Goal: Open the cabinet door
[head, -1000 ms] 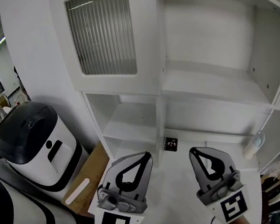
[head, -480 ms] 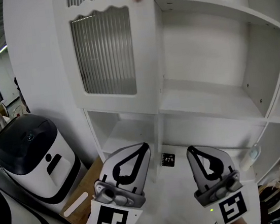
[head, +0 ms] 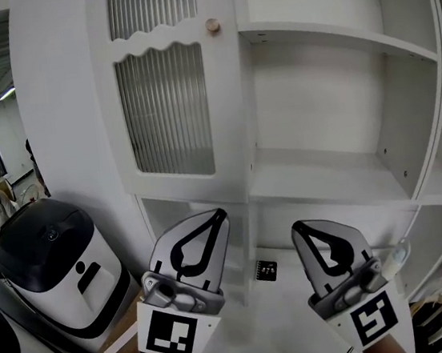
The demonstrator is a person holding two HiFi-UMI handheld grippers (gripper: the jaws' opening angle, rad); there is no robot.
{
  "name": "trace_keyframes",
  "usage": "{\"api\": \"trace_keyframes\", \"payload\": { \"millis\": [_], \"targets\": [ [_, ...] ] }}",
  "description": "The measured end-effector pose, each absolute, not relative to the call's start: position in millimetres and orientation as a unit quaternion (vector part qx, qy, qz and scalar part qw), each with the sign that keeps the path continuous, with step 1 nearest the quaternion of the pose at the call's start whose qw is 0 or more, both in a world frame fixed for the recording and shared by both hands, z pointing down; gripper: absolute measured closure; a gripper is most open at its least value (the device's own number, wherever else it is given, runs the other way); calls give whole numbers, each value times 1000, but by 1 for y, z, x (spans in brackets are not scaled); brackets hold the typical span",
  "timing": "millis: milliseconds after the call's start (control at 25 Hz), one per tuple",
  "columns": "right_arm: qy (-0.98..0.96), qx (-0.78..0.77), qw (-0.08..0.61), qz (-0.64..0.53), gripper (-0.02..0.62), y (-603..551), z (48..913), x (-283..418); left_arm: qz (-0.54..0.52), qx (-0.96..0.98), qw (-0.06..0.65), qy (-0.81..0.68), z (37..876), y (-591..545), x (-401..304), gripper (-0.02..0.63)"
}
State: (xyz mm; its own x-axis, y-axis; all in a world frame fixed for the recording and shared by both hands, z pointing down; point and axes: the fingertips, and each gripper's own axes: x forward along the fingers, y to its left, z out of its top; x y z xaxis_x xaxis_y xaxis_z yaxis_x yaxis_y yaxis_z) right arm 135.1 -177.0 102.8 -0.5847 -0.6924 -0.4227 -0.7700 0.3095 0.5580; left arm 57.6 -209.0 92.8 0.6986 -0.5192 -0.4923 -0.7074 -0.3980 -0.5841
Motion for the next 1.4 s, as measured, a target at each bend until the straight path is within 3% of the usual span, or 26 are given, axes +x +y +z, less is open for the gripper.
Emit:
{"api": "trace_keyframes", "payload": {
  "millis": [480,1160,1400],
  "targets": [
    [792,-446,56,414,597,-183,57,135,136,-805,455,354,37,-221,74,606],
    [780,-450,66,429,597,-192,18,151,176,-795,439,380,-37,-258,67,613],
    [779,-443,64,438,597,-194,9,150,173,-785,453,384,-57,-268,73,577]
  ]
}}
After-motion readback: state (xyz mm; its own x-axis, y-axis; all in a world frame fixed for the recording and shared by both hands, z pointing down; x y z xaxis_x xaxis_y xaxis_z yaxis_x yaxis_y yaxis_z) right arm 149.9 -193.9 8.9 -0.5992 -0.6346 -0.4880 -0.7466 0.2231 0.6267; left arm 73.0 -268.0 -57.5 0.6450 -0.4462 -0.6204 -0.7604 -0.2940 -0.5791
